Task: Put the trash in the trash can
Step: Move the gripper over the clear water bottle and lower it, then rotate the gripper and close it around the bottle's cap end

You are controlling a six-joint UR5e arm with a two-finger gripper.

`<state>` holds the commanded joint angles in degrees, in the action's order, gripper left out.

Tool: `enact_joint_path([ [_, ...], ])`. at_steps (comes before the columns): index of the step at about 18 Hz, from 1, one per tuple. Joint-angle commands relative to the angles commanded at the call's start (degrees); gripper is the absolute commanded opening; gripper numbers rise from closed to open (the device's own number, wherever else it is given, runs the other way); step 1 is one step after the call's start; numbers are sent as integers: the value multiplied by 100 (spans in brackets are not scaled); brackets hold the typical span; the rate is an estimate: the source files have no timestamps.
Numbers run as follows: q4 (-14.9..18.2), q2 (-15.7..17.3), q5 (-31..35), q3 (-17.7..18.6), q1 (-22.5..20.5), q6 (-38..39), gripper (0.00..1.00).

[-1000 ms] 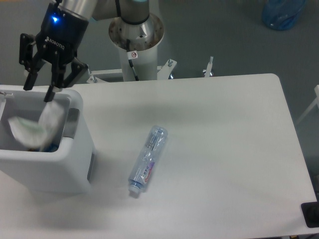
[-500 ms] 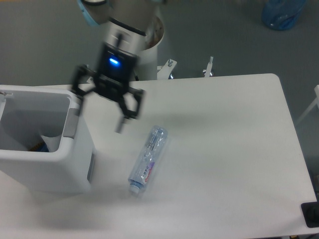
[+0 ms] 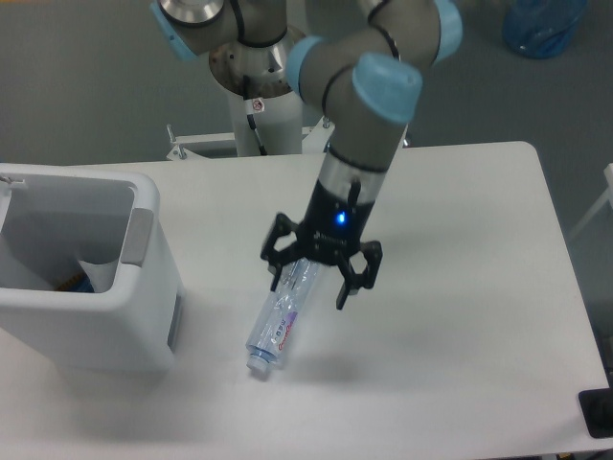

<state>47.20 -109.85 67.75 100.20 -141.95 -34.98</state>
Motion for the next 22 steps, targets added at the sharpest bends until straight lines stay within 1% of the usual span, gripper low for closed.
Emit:
enact_joint_path([
  [2,26,-281,167,-157,193,17,100],
  [4,105,-493,439,-360,457,62,100],
  [6,315,-634,659,-474,607,62,100],
  [7,369,-704,756,-527,695,62,100],
  [13,378,-1152,985,-808,1046,9,100],
  [17,360,-1241,1275,-844,1161,-26,100],
  [20,352,-1284,1284,-862,1161,-26,100],
  [22,334,-1381,1302,-862,1170,-17,100],
])
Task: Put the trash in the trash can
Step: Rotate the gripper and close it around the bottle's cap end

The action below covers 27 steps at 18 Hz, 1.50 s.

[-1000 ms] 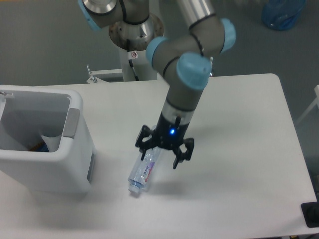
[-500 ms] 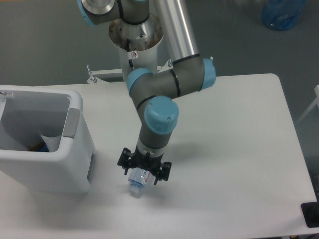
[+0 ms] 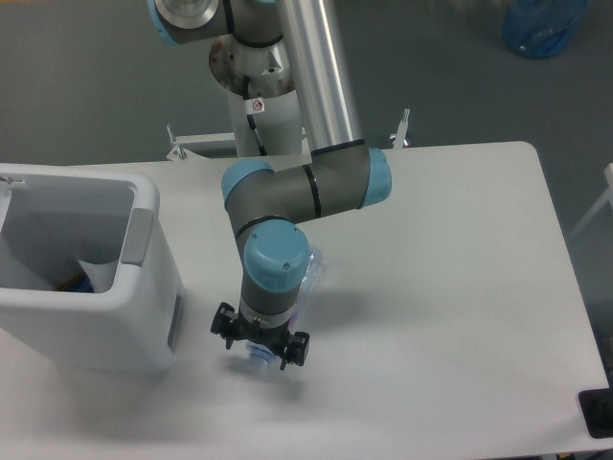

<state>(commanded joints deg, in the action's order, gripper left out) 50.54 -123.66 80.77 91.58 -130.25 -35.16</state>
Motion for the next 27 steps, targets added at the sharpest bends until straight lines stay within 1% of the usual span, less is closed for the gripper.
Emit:
enact_joint_path([
  [2,-9,-97,210,-35,52,9,98],
  [3,-18,-132,359,-44,114,9,96],
  [4,-26,-176,482,-44,123,9,91],
  [6,-18,-203,554,-88,184,61,69],
  [8,-9,-159,501,-123,193,79,41],
  [10,-9,-133,501,-167,193,88,17],
  [11,0,-124,510,-167,193,88,8],
  [12,0,-115,510,-167,193,97,1],
  [16,0,-18,510,-176,176,211,0],
  [20,35,315,458,-193,106,229,0],
  [21,35,377,353,-193,45,220,0],
  [23,35,622,28,-281,-131,211,0],
  [27,35,974,-666,-667,-439,211,0],
])
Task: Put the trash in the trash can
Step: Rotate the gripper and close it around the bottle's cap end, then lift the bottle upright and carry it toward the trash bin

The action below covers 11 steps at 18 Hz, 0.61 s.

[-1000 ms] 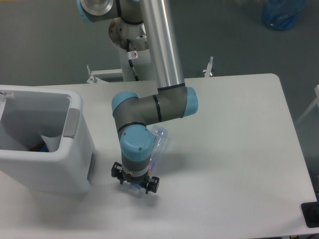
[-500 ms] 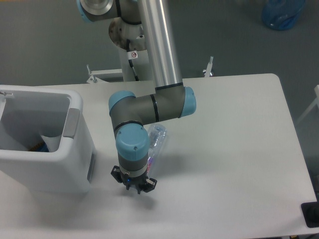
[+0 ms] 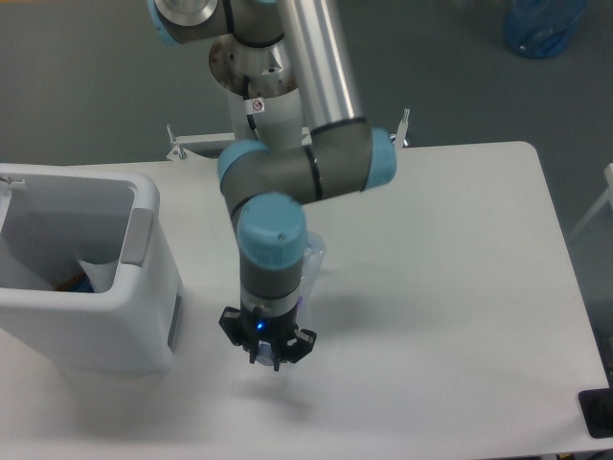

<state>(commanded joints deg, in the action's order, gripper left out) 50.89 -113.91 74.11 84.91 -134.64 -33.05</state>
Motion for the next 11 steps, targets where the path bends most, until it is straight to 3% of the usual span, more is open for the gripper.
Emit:
enact_joint_path([
  [7,-35,738,-1055,-247,-589,35,0],
  [11,-44,748,-1873,-817,-642,1017,0],
])
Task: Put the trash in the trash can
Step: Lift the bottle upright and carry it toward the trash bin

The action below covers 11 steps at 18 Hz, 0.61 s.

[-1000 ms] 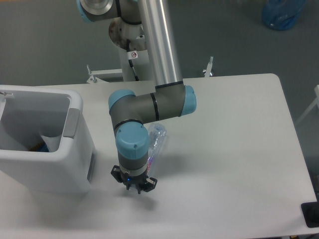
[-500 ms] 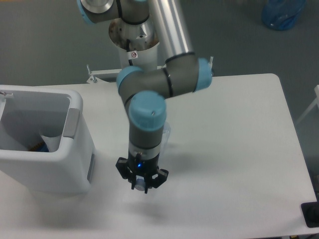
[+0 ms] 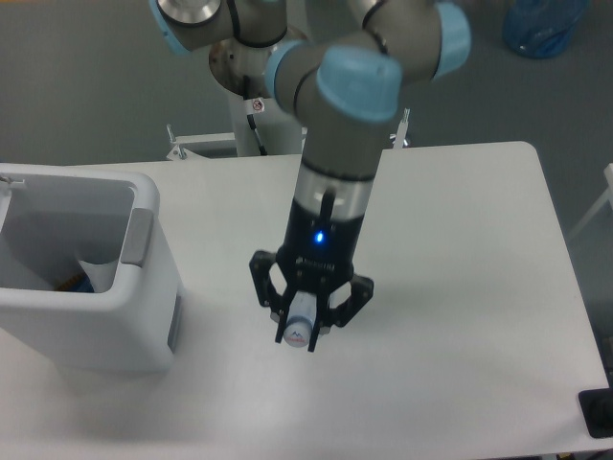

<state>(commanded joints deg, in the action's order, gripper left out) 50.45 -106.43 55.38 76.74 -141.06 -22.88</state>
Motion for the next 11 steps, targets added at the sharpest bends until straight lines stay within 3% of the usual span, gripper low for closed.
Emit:
enact_joint_path([
  [5,0,17,-730,-142,-18,537,0],
  [11,-70,228,-1125,-449,53,1337,0],
])
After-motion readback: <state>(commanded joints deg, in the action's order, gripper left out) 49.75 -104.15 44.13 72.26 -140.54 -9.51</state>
